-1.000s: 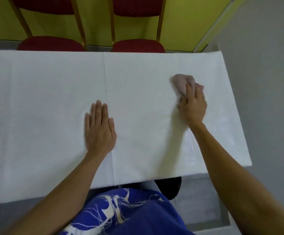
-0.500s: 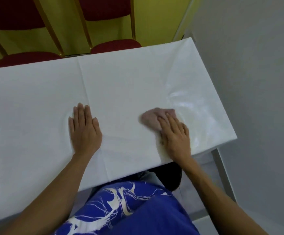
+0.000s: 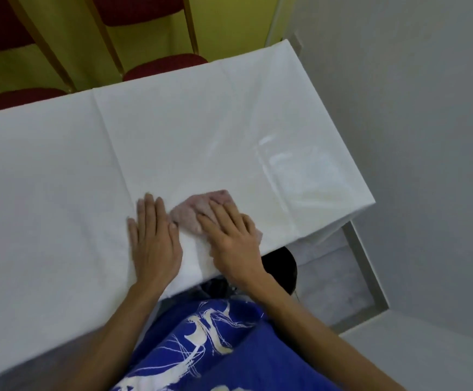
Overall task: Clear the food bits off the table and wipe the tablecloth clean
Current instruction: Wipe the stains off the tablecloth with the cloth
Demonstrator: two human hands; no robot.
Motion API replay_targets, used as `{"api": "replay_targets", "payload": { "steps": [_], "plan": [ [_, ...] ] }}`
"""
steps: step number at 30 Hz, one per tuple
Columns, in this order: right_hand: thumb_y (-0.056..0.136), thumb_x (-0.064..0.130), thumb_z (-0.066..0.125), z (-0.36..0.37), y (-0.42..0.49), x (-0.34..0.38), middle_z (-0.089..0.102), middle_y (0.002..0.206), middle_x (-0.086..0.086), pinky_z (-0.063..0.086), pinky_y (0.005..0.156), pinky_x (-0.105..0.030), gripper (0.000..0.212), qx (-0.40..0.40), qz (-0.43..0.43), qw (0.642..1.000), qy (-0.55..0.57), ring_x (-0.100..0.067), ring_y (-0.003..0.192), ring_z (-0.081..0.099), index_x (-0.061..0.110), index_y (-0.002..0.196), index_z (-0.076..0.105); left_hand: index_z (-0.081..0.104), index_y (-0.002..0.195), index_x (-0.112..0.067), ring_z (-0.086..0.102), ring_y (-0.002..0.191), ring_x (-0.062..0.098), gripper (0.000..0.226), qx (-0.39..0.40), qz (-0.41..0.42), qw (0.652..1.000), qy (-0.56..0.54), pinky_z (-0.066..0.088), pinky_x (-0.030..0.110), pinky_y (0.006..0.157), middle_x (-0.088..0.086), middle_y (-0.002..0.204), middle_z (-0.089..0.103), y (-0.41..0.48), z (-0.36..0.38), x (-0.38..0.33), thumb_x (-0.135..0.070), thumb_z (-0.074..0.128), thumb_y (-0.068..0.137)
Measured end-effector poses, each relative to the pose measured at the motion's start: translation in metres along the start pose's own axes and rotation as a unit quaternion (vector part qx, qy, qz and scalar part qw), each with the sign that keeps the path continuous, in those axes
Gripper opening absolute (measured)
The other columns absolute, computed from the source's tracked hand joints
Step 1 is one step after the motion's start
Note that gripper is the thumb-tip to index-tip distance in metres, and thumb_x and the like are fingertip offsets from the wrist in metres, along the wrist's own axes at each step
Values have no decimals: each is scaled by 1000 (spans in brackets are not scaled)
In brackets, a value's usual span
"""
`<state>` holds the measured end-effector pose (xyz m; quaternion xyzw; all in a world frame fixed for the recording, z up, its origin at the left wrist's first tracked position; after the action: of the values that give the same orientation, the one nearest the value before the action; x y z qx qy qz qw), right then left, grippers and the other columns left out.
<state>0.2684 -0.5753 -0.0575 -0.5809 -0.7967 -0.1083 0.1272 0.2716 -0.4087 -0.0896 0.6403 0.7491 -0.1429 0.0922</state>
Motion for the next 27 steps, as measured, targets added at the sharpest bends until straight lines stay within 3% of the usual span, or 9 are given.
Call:
{"api": "replay_targets", "payload": {
  "steps": [3,8,12,14,17,20,22,24,27],
  "plan": [
    [88,25,56,-18,0,-56,40,159,3,31,109,-48,58,-6,-1,998,-61,-21,149,33,33,146,50,19,158,-5,6,156,24,62,8,2,1000,26,7,50,125,10,167,9,-4,8,6,-36,21,104],
    [94,39,40,-72,-8,-224,41,158,-3,36,109,-56,56,-64,237,969,-37,-31,142,40,33,150,43,16,158,-5,3,156,22,61,10,4,999,38,6,48,126,9,168,7,-2,8,0,-36,19,105],
    [96,38,40,-71,-11,-206,34,162,-4,26,119,-54,57,-105,324,940,-7,-30,149,29,28,152,41,13,159,-6,1,156,21,61,12,-4,999,41,4,47,126,8,168,5,-3,8,0,-36,17,105],
    [98,33,46,-53,-10,-155,32,163,-5,29,118,-54,57,-101,300,948,5,-30,148,30,27,155,37,12,159,-7,-1,156,21,61,14,-2,999,38,2,46,126,8,168,3,-3,8,-1,-36,15,105],
    [93,23,59,-23,-19,-52,44,156,-9,44,104,-48,60,-88,149,985,11,-33,142,40,22,151,45,14,158,-5,1,156,23,61,11,3,1000,20,1,45,126,10,168,4,-1,8,1,-34,17,105],
    [88,29,61,8,-46,32,45,155,-5,40,100,-43,56,6,-18,1000,2,-27,143,38,26,143,54,17,157,-2,2,155,26,64,25,24,999,9,6,48,126,14,167,6,-6,7,10,-30,19,100],
    [89,33,59,9,-54,30,40,158,-4,38,98,-44,56,38,-76,996,-25,-26,141,39,30,144,52,18,157,-2,2,155,27,63,24,22,999,3,8,48,126,14,167,6,-15,1,24,-30,19,101],
    [92,37,54,-2,-51,-11,37,161,-4,34,97,-43,53,33,-39,997,-57,-26,134,41,35,144,51,20,157,-3,2,156,26,62,19,-3,1000,3,7,46,126,13,167,6,-29,-6,43,-33,16,103],
    [96,39,45,-25,-42,-78,35,161,-3,31,101,-45,50,-16,124,991,-43,-29,132,41,36,145,49,16,157,-2,1,156,25,61,4,-34,999,8,6,46,126,11,167,3,-60,-17,75,-30,20,104]
  ]
}}
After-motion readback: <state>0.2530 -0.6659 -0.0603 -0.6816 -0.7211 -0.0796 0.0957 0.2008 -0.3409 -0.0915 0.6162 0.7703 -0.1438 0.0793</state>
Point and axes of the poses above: each hand's wrist, its own y-axis towards the middle knuckle, its own z-axis out of the palm, x = y × z, the point moved 8 cm from there along y, towards the middle knuckle
